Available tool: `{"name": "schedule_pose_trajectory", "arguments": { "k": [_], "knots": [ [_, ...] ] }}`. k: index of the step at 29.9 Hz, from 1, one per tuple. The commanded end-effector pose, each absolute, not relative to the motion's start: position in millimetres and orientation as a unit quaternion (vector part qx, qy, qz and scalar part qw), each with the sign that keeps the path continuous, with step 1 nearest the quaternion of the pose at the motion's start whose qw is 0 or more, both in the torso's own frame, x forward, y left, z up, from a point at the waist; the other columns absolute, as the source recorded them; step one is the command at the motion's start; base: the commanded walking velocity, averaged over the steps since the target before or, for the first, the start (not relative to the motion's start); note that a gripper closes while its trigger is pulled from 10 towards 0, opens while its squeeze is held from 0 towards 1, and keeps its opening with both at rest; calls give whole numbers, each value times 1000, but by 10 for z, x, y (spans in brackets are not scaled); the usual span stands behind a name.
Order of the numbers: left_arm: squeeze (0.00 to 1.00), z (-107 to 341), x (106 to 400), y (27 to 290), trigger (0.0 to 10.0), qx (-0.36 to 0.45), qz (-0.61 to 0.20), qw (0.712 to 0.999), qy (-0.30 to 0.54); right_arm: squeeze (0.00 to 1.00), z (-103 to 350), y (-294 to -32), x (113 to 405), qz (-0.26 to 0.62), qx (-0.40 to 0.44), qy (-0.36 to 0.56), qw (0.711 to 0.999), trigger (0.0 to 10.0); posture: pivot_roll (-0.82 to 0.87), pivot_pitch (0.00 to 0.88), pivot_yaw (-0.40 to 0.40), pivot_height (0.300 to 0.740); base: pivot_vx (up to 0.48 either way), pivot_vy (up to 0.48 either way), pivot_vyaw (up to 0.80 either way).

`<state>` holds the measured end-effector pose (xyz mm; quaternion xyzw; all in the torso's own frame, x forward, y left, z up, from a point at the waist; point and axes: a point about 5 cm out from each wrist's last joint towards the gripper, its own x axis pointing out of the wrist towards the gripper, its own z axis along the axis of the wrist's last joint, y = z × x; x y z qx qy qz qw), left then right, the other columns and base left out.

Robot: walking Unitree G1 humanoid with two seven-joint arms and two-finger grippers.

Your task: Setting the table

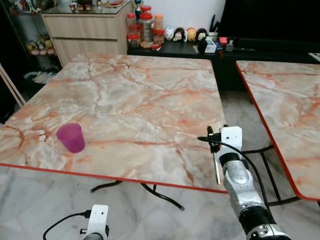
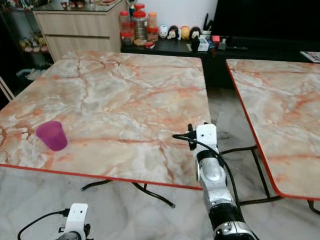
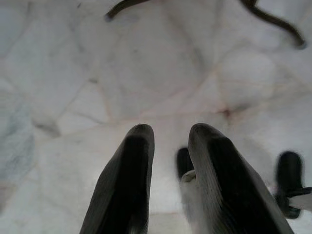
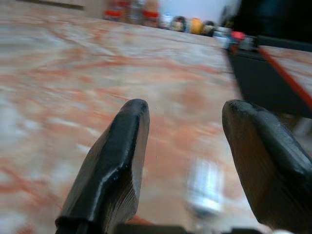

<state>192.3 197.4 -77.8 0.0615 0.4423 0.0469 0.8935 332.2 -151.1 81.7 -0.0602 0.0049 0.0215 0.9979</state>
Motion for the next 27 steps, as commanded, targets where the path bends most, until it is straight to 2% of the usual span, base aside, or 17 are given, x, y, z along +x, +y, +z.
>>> {"name": "schedule_pose_trajectory", "arguments": {
  "k": [1, 9, 17, 26, 27],
  "knots": [
    [0, -771, 1942, 1964, 10000, 65, 44, 894, 441, 0, 829, -1564, 3325, 18, -68, 3, 998, 10000, -45, 0, 0, 725, 319, 0, 0],
    [0, -769, 1947, 1956, 10000, 62, 46, 895, 439, 0, 813, -1550, 3307, 19, -70, 5, 997, 10000, -44, 0, -4, 725, 301, 0, 0],
    [0, -779, 1927, 1953, 10000, 60, 50, 894, 440, 0, 753, -1565, 3183, 2, -73, 11, 997, 10000, -42, 0, -9, 725, 0, 0, 0],
    [0, -800, 1895, 1926, 10000, 59, 44, 892, 446, 0, 629, -1559, 2982, -18, -62, 57, 996, 10000, -64, 0, -1, 725, 0, 0, 0],
    [0, -800, 1895, 1926, 10000, 59, 43, 892, 446, 1000, 629, -1543, 2970, -11, -57, 56, 997, 10000, -64, 0, -1, 725, 0, 0, 0]
  ]
}}
